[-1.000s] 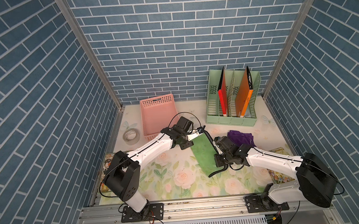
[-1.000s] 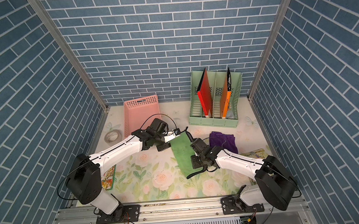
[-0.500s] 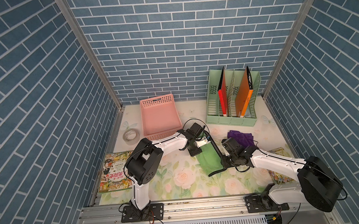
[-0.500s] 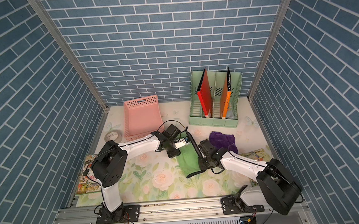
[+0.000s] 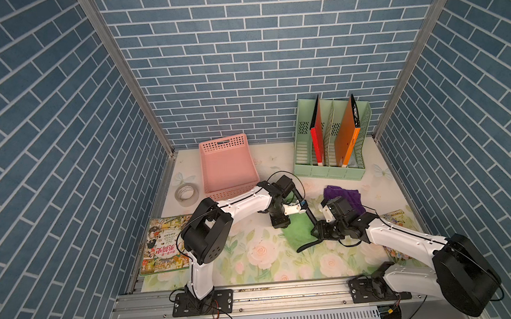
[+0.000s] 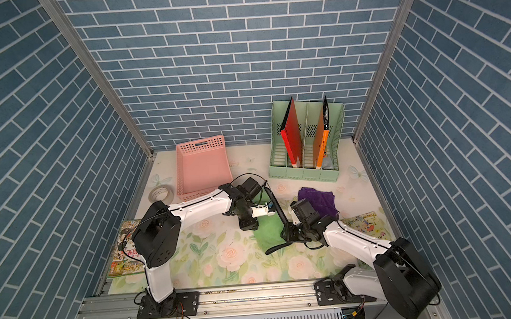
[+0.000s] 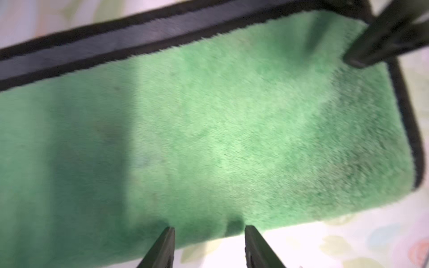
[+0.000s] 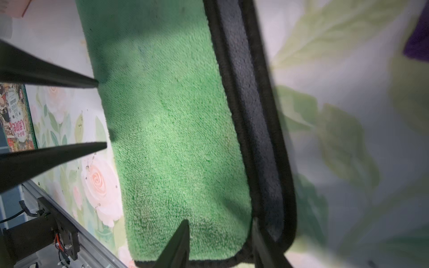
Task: Fold the square dishcloth
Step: Smooth out the cleaning item at the center of the board.
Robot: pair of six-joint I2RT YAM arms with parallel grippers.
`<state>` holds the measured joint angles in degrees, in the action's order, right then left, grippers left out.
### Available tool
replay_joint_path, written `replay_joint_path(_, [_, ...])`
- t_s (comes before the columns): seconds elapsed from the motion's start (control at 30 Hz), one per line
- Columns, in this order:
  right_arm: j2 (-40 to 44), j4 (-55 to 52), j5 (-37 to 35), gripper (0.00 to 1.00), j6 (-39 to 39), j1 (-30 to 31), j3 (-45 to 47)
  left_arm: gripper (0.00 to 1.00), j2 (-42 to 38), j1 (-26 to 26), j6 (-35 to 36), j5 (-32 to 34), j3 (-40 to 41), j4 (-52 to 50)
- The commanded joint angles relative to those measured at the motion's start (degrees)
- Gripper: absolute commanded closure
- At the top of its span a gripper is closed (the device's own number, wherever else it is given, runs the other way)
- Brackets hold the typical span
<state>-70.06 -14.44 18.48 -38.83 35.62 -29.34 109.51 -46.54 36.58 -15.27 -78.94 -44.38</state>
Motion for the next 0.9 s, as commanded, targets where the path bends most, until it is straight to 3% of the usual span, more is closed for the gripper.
replay_joint_path(0.0, [-1.41, 1.92, 1.99, 0.66, -0.88, -0.12, -0.03, 0.46, -1.97, -0.62, 3.68, -4.1, -1.66, -7.09])
replay_joint_path(0.07, [-2.24, 0.79, 0.72, 0.72, 0.07, -0.11, -1.07, 0.47, -1.19, -0.7, 3.42, -4.32, -3.24, -7.27])
replay_joint_path(0.17, [-3.74, -1.51, -2.74, 0.72, 2.16, -0.45, -1.42, 0.47, 0.79, -0.74, 2.91, -3.61, -5.45, -6.47])
replay_joint_path(0.33, [-5.74, -0.78, -2.76, 0.72, 3.06, -1.87, 0.68, 0.47, 4.59, -1.1, 0.66, -2.11, -8.6, -3.79])
replay_joint_path(0.47, [-3.72, -2.04, -1.96, 0.81, 2.86, -1.87, -1.79, 0.48, 6.77, -2.93, -0.46, 2.19, -4.43, 1.82])
replay_joint_path(0.63, [1.39, -9.16, -5.75, 0.79, 5.03, -2.12, -7.58, 0.49, 8.23, -3.03, -2.65, 3.03, -1.12, 5.46])
replay_joint_path(0.77, [2.8, -6.97, -2.31, 0.8, 5.14, -1.89, -5.35, 0.49, 7.53, -2.82, -6.86, 4.8, 2.45, 12.87])
replay_joint_path(0.87, [4.42, -0.69, 1.81, 0.82, 2.75, 1.76, -3.65, 0.48, 6.95, -1.88, -7.66, 1.89, 1.8, 11.45])
